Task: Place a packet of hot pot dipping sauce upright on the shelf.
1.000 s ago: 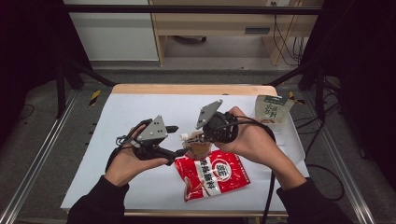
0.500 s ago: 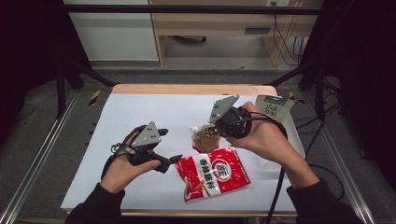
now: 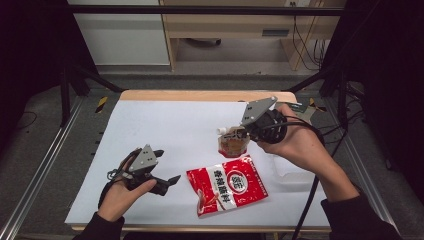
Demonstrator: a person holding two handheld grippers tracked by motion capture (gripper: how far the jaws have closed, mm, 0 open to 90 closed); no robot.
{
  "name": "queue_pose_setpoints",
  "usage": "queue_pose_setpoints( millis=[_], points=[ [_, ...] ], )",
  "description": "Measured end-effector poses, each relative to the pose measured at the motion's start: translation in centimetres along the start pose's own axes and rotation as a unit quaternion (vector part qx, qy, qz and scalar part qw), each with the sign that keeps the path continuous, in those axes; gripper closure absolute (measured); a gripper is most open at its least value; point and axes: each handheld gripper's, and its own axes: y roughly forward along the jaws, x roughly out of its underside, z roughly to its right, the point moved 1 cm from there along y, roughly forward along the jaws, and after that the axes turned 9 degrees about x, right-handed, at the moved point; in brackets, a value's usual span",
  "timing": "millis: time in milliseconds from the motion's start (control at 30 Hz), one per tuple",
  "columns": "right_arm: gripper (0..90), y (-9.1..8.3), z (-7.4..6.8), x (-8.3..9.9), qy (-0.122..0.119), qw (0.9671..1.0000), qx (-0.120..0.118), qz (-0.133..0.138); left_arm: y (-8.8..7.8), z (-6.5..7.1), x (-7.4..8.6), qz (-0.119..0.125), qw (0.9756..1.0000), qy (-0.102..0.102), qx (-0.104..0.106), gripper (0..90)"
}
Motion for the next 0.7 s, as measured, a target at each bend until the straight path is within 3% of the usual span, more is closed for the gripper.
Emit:
queue_pose_setpoints(
  millis=[167,433,700],
  points=[
    [87.9,-0.5,0.9,0.8,0.006,0.9999,0.014,0.002,-0.2,-0.8,1.8,-0.013,0.9998,-0.01,-0.012,4.7],
    [87.9,-1.0,2.2,2.1,0.018,0.9993,0.03,0.009,-1.6,-1.8,4.7,-0.003,0.9983,-0.033,-0.047,4.8],
    [87.9,-1.5,3.5,3.8,0.033,0.9983,0.048,0.006,-2.7,-2.5,6.5,-0.001,0.9964,-0.046,-0.072,4.8]
  ],
)
